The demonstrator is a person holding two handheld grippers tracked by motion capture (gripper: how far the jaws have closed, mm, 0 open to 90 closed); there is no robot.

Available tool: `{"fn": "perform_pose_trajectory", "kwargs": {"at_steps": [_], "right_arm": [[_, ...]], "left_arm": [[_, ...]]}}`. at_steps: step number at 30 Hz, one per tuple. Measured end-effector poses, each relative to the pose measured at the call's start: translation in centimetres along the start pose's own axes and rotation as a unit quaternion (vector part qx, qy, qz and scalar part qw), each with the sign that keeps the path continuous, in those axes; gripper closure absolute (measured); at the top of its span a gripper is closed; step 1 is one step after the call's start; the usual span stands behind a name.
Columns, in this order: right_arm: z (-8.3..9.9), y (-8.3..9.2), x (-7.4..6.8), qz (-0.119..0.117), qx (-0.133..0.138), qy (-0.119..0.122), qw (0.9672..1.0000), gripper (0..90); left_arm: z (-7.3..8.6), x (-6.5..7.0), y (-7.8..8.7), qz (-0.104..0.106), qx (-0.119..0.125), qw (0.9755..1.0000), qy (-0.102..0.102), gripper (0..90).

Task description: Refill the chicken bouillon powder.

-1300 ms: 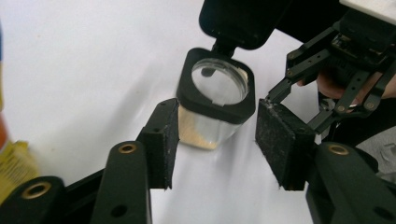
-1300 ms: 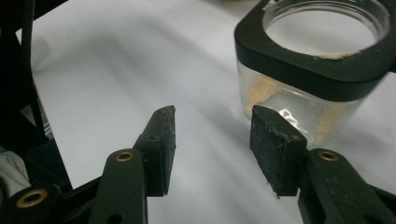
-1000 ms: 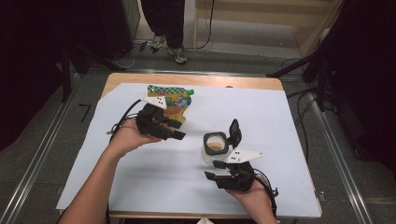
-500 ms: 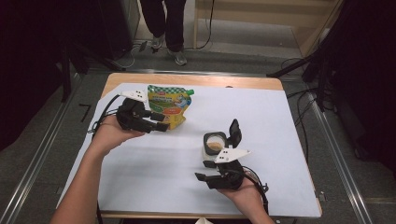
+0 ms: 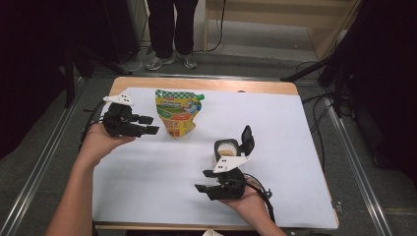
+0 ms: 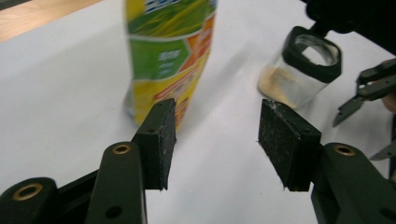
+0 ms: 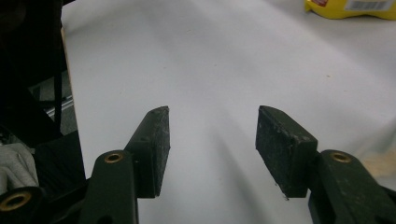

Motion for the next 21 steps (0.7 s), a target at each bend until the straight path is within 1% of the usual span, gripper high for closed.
{"fn": "perform_pose_trajectory", "kwargs": {"at_steps": [3, 6, 8, 9, 11, 14, 15, 17, 19, 21], "right_arm": [[-0.1, -0.6, -0.6, -0.008, -0.003, 0.007, 0.9999, 46.0], [-0.2, -1.0, -1.1, -0.012, -0.004, 0.016, 0.9998, 46.1], [-0.2, -1.2, -1.3, -0.013, -0.006, 0.016, 0.9998, 46.1], [-0.2, -1.3, -1.4, -0.013, -0.005, 0.016, 0.9998, 46.2], [-0.3, -1.4, -1.4, -0.013, -0.004, 0.013, 0.9998, 46.2], [-0.2, -1.5, -1.5, -0.012, -0.006, 0.012, 0.9998, 46.2], [0.0, -1.4, -1.4, -0.011, -0.008, 0.011, 0.9999, 46.2], [0.1, -1.4, -1.3, -0.01, -0.007, 0.008, 0.9999, 46.2], [0.2, -1.3, -1.3, -0.007, -0.007, 0.005, 0.9999, 46.2], [0.3, -1.1, -1.1, -0.004, -0.006, 0.002, 1.0, 46.2]], "left_arm": [[0.2, -0.9, 0.0, -0.012, 0.003, 0.9999, 0.004, 46.0], [-0.1, -1.5, -0.5, -0.008, 0.009, 0.9999, 0.007, 45.1], [-0.4, -1.9, -1.0, -0.005, 0.019, 0.9997, 0.012, 44.8], [-0.4, -2.1, -1.2, -0.005, 0.015, 0.9998, 0.011, 44.1], [-0.4, -2.8, -1.7, -0.014, 0.001, 0.9998, 0.012, 42.2], [-1.0, -3.4, -2.0, -0.012, 0.009, 0.9998, 0.015, 42.4], [-1.2, -3.5, -2.1, -0.014, 0.01, 0.9998, 0.013, 42.3], [-1.6, -3.5, -2.6, -0.01, 0.017, 0.9997, 0.012, 42.6], [-1.8, -3.5, -3.1, -0.01, 0.008, 0.9999, 0.01, 42.6], [-2.1, -3.5, -3.7, -0.009, 0.005, 0.9999, 0.004, 42.6]]}}
Point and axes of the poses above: each handheld gripper's, and its own axes: y roughly backward along the jaws, z roughly out of its underside, x roughly to its right, the point moved 10 cm from there along -y, roughly forward along the jaws, and after that the axes turned 8 degrees about z, right-handed, at the moved point
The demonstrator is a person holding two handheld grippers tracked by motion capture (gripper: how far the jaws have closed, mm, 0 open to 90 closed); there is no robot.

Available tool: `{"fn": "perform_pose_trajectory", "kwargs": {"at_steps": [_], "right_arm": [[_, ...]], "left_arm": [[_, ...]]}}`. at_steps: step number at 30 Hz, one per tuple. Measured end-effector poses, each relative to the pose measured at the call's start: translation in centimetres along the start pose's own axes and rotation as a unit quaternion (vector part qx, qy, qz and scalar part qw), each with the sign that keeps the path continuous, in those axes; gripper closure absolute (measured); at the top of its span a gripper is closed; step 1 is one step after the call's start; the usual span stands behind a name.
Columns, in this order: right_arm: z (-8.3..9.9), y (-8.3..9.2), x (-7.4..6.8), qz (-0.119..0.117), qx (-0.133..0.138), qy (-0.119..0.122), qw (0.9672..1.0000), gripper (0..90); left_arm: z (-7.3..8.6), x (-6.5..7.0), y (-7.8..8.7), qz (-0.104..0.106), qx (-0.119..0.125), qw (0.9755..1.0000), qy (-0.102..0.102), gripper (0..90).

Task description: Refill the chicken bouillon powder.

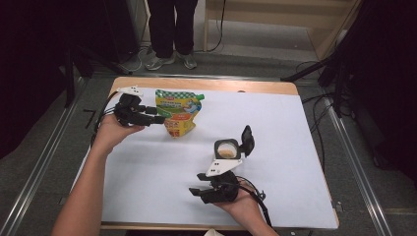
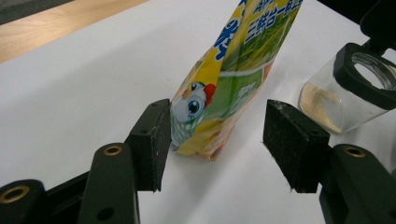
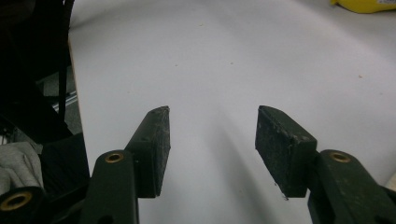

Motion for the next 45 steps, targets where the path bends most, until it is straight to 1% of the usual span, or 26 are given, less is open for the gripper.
{"fn": "perform_pose_trajectory", "kwargs": {"at_steps": [4, 7, 8, 9, 10, 11, 15, 16, 17, 19, 20, 23, 25, 26, 28, 30, 32, 34, 37, 40, 41, 42, 44, 45], "right_arm": [[0.3, 0.4, 0.2, 0.007, 0.001, -0.005, 1.0, 46.3], [0.5, 0.7, 0.4, 0.015, 0.003, -0.007, 0.9999, 46.3], [0.5, 0.7, 0.5, 0.017, 0.003, -0.008, 0.9998, 46.3], [0.6, 0.8, 0.5, 0.019, 0.003, -0.01, 0.9998, 46.3], [0.7, 0.9, 0.6, 0.021, 0.004, -0.011, 0.9997, 46.3], [0.8, 1.0, 0.6, 0.023, 0.003, -0.012, 0.9997, 46.3], [1.1, 1.1, 0.8, 0.029, 0.002, -0.018, 0.9994, 46.3], [1.2, 1.1, 0.8, 0.029, 0.001, -0.018, 0.9994, 46.3], [1.3, 1.2, 0.9, 0.032, 0.001, -0.019, 0.9993, 46.3], [1.3, 1.3, 0.9, 0.033, 0.002, -0.02, 0.9992, 46.4], [1.3, 1.3, 0.9, 0.034, 0.003, -0.02, 0.9992, 46.4], [1.2, 1.2, 1.0, 0.036, 0.006, -0.019, 0.9992, 46.6], [0.9, 1.0, 1.1, 0.034, 0.013, -0.023, 0.999, 46.6], [0.7, 0.9, 1.0, 0.033, 0.016, -0.025, 0.999, 46.6], [0.4, 0.7, 0.8, 0.031, 0.017, -0.02, 0.9992, 46.6], [0.0, 0.5, 0.7, 0.029, 0.018, -0.018, 0.9993, 46.0], [-0.3, 0.6, 0.7, 0.025, 0.023, -0.02, 0.9992, 45.4], [-0.5, 0.6, 0.8, 0.024, 0.021, -0.022, 0.9992, 44.9], [-0.5, 0.6, 0.7, 0.024, 0.022, -0.019, 0.9993, 44.9], [-0.7, 0.4, 0.6, 0.022, 0.025, -0.018, 0.9993, 45.0], [-0.9, 0.3, 0.5, 0.02, 0.024, -0.02, 0.9993, 45.6], [-1.1, 0.1, 0.4, 0.019, 0.022, -0.022, 0.9993, 45.8], [-1.5, -0.3, 0.2, 0.017, 0.013, -0.034, 0.9992, 46.0], [-1.9, -0.4, 0.0, 0.014, 0.014, -0.038, 0.9991, 45.9]], "left_arm": [[-0.5, 0.2, -1.2, 0.005, -0.006, 1.0, 0.004, 42.1], [-1.1, 0.3, -1.7, 0.009, 0.009, 0.9999, -0.002, 43.4], [-1.3, 0.2, -1.8, 0.009, 0.01, 0.9999, -0.004, 43.9], [-1.3, 0.2, -2.0, 0.007, 0.004, 1.0, -0.005, 44.4], [-1.4, 0.1, -2.1, 0.006, 0.002, 1.0, -0.007, 44.6], [-1.6, 0.1, -2.2, 0.008, 0.006, 0.9999, -0.006, 45.3], [-2.1, 0.4, -2.8, 0.019, 0.009, 0.9997, -0.013, 52.3], [-2.2, 0.5, -2.9, 0.018, 0.008, 0.9996, -0.018, 54.3], [-2.3, 0.5, -2.9, 0.014, 0.01, 0.9997, -0.019, 55.7], [-2.3, 0.5, -3.0, 0.013, 0.013, 0.9997, -0.017, 59.3], [-2.3, 0.4, -3.0, 0.01, 0.014, 0.9996, -0.021, 60.6], [-2.3, 0.5, -2.8, 0.01, 0.026, 0.9989, -0.039, 70.0], [-2.3, 0.7, -2.7, 0.009, 0.034, 0.9984, -0.043, 76.0], [-2.3, 0.7, -2.7, 0.008, 0.034, 0.9984, -0.045, 78.3], [-2.3, 0.9, -2.7, 0.013, 0.035, 0.9984, -0.042, 82.8], [-2.3, 0.9, -2.7, 0.015, 0.036, 0.9989, -0.027, 85.2], [-2.5, 1.1, -2.7, 0.017, 0.041, 0.9986, -0.029, 87.9], [-2.7, 1.3, -2.6, 0.018, 0.044, 0.9985, -0.028, 89.8], [-2.9, 1.5, -2.7, 0.015, 0.038, 0.9989, -0.023, 90.0], [-2.9, 1.4, -2.5, 0.016, 0.038, 0.9991, -0.001, 90.0], [-2.9, 1.3, -2.4, 0.019, 0.038, 0.999, 0.011, 90.0], [-3.0, 1.3, -2.3, 0.017, 0.04, 0.9989, 0.017, 90.0], [-2.9, 1.3, -2.0, 0.017, 0.037, 0.999, 0.018, 90.0], [-2.9, 1.4, -1.8, 0.015, 0.034, 0.9991, 0.019, 90.0]]}}
Point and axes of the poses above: each handheld gripper's, and its own axes: y roughly backward along the jaws, z roughly out of its underside, x roughly to its right, the point moved 10 cm from there along -y, roughly forward along the jaws, and after that the axes turned 8 degrees about z, right-handed, at the moved point
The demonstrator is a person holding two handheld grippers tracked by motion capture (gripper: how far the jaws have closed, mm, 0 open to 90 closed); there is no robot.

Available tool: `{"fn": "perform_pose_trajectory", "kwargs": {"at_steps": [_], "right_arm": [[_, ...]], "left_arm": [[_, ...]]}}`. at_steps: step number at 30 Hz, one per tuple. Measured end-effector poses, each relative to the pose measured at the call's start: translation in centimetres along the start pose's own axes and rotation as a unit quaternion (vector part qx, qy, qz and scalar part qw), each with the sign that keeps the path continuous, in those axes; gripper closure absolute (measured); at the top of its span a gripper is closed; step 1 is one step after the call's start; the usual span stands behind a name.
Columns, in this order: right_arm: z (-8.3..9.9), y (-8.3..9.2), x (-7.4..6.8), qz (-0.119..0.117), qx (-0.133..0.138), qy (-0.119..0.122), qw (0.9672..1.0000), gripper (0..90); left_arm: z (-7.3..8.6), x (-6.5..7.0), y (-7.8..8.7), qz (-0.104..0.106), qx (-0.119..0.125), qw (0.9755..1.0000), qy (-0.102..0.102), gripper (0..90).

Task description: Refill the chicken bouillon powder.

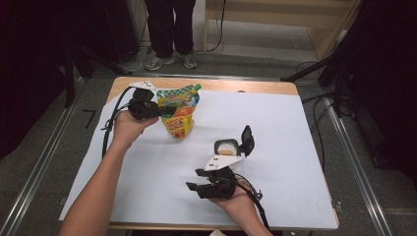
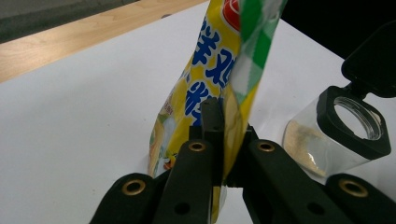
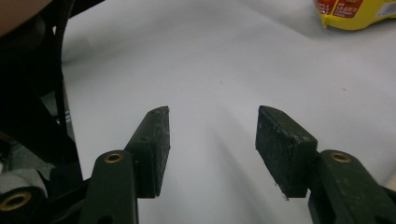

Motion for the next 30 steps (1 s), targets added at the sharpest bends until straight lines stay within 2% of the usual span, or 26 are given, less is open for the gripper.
{"fn": "perform_pose_trajectory", "kwargs": {"at_steps": [2, 6, 10, 13, 17, 22, 26, 30], "right_arm": [[-0.5, -0.3, -0.4, -0.005, 0.001, 0.0, 1.0, 45.4], [-1.3, -1.0, -0.7, -0.004, 0.005, 0.011, 0.9999, 45.0], [-1.8, -1.7, -0.5, 0.001, 0.0, 0.013, 0.9999, 45.7], [-2.3, -2.2, -0.4, 0.005, 0.001, 0.018, 0.9998, 45.7], [-2.8, -2.9, -0.5, 0.005, 0.004, 0.02, 0.9998, 46.3], [-2.1, -3.8, -0.3, 0.014, -0.008, 0.013, 0.9998, 48.4], [-1.8, -3.9, 0.0, 0.02, -0.005, 0.015, 0.9997, 47.9], [-2.0, -4.0, 0.3, 0.026, 0.006, 0.017, 0.9995, 47.7]], "left_arm": [[-0.1, 0.1, 0.3, -0.002, 0.001, 1.0, 0.002, 90.0], [0.1, 0.7, 0.8, -0.002, -0.006, 0.9999, -0.008, 90.0], [0.2, 1.5, 1.7, 0.009, -0.003, 0.9999, 0.007, 90.0], [0.3, 2.2, 2.0, 0.014, -0.004, 0.9999, 0.006, 90.0], [0.2, 3.2, 2.5, 0.008, -0.005, 0.9999, -0.004, 90.0], [0.2, 4.4, 3.2, 0.014, -0.004, 0.9999, -0.008, 90.0], [0.1, 5.3, 3.4, 0.029, -0.002, 0.9996, 0.0, 90.0], [0.0, 6.4, 3.8, 0.034, 0.0, 0.9994, -0.007, 90.0]]}}
Point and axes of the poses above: each handheld gripper's, and its own axes: y roughly backward along the jaws, z roughly out of its underside, x roughly to its right, the point moved 10 cm from there along -y, roughly forward along the jaws, and after that the axes turned 8 degrees about z, right-handed, at the moved point
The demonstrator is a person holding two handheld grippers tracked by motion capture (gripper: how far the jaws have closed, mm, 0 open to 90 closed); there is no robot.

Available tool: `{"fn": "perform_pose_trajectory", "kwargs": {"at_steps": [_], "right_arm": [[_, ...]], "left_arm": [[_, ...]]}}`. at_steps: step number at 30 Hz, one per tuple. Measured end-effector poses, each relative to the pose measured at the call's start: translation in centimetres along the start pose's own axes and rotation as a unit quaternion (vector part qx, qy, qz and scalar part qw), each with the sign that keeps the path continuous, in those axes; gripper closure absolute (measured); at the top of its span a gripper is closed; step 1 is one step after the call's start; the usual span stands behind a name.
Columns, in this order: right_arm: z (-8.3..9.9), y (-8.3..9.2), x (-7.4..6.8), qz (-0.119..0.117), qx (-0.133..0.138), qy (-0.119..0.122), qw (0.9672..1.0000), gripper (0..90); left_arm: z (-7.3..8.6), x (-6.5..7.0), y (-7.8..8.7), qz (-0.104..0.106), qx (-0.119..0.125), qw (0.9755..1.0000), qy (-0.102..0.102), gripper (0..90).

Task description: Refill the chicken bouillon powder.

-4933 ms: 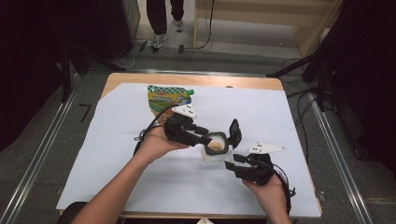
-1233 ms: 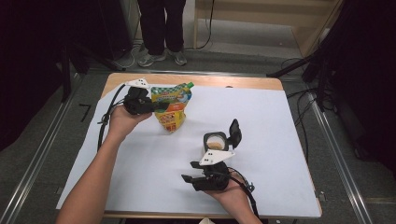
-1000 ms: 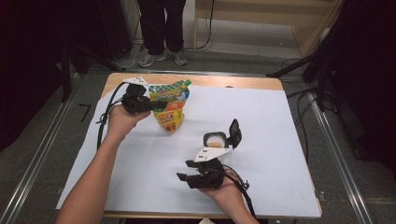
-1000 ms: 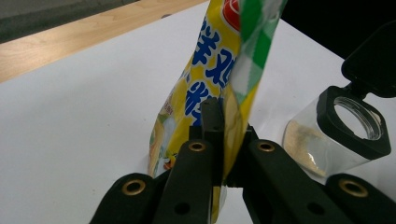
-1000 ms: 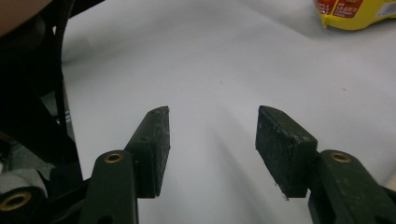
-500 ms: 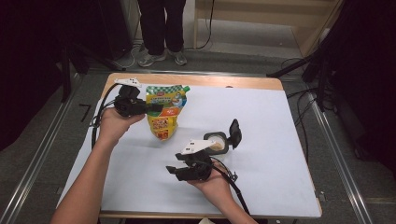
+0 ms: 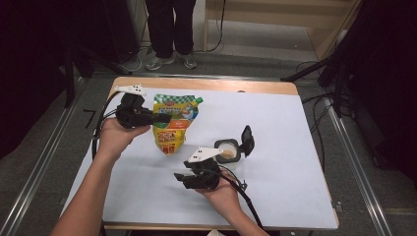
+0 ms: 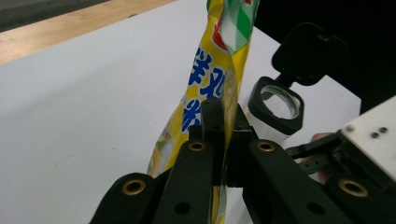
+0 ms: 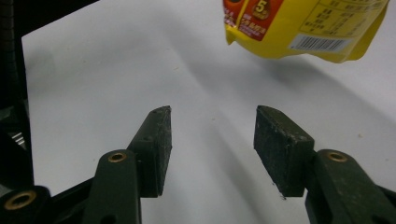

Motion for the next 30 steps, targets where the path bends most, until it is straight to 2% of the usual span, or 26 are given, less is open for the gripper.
{"fn": "perform_pose_trajectory", "kwargs": {"at_steps": [5, 10, 17, 19, 21, 23, 27, 30], "right_arm": [[0.2, -0.6, 0.6, 0.007, 0.001, -0.001, 1.0, 47.2], [0.2, -1.1, 1.1, 0.011, 0.005, -0.006, 0.9999, 48.2], [0.3, -1.9, 1.7, 0.02, 0.008, -0.007, 0.9998, 50.1], [0.3, -2.1, 1.8, 0.021, 0.008, -0.008, 0.9997, 55.2], [0.4, -2.3, 1.9, 0.031, 0.01, -0.001, 0.9995, 66.1], [0.4, -2.4, 1.9, 0.033, 0.011, 0.002, 0.9994, 67.7], [0.3, -2.7, 1.9, 0.033, 0.018, -0.02, 0.9991, 74.1], [0.2, -2.7, 2.4, 0.046, 0.026, -0.023, 0.9983, 79.8]], "left_arm": [[-0.3, 1.6, 0.6, 0.008, 0.005, 1.0, -0.003, 90.0], [-0.2, 2.9, 0.7, 0.029, -0.002, 0.9995, 0.008, 90.0], [-0.4, 4.8, 1.3, 0.047, 0.002, 0.9988, 0.008, 90.0], [-0.5, 5.2, 1.5, 0.051, 0.005, 0.9987, 0.009, 90.0], [-0.5, 5.6, 1.7, 0.058, 0.008, 0.9982, 0.011, 90.0], [-0.5, 6.0, 1.9, 0.061, 0.008, 0.998, 0.01, 90.0], [-0.6, 6.7, 1.9, 0.072, 0.007, 0.9973, 0.009, 90.0], [-0.6, 7.1, 1.8, 0.078, 0.005, 0.9969, 0.009, 90.0]]}}
Point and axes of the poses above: each handheld gripper's, and its own axes: y roughly backward along the jaws, z roughly out of its underside, x roughly to its right, the point moved 10 cm from there along -y, roughly forward along the jaws, and after that the axes turned 8 degrees about z, right-handed, at the moved point
